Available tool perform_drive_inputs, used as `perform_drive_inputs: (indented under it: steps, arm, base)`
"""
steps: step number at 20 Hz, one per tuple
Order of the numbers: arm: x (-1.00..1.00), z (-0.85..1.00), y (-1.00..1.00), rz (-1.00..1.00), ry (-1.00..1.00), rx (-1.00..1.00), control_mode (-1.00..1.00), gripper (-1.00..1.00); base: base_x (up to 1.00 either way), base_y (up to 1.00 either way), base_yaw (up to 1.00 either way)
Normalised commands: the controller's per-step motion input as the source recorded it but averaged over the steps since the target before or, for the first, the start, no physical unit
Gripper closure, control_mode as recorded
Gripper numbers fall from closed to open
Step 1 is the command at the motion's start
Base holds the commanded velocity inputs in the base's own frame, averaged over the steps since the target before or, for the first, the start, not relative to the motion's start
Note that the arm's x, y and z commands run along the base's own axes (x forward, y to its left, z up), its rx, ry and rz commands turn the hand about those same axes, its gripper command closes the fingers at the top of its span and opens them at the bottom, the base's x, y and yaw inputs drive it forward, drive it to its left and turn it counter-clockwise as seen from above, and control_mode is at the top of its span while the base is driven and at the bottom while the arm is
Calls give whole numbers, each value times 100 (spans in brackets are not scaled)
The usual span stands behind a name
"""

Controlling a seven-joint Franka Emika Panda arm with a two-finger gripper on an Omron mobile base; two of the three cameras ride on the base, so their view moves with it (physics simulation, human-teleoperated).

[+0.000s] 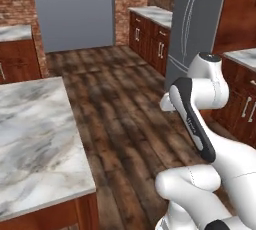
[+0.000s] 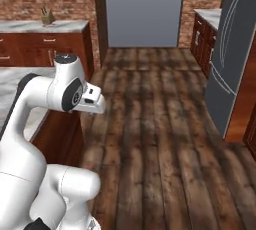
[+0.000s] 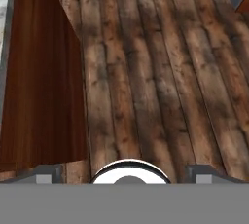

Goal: Move the hot dog bun to the plate on the dining table and place the condiment next to that plate. Then navigate to the fridge and take the sausage and place it on the plate as well.

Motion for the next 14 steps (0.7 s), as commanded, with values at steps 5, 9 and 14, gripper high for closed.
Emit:
perform_drive_inputs:
  steps: [5, 9, 14]
  arm:
    - [0, 0, 0, 0, 0, 0, 100, -100]
    - [0, 0, 0, 0, 0, 0, 100, -100]
    - [0, 0, 0, 0, 0, 0, 100, -100]
  base:
    - [100, -47, 2]
    - [100, -68, 15]
    - [100, -52, 22]
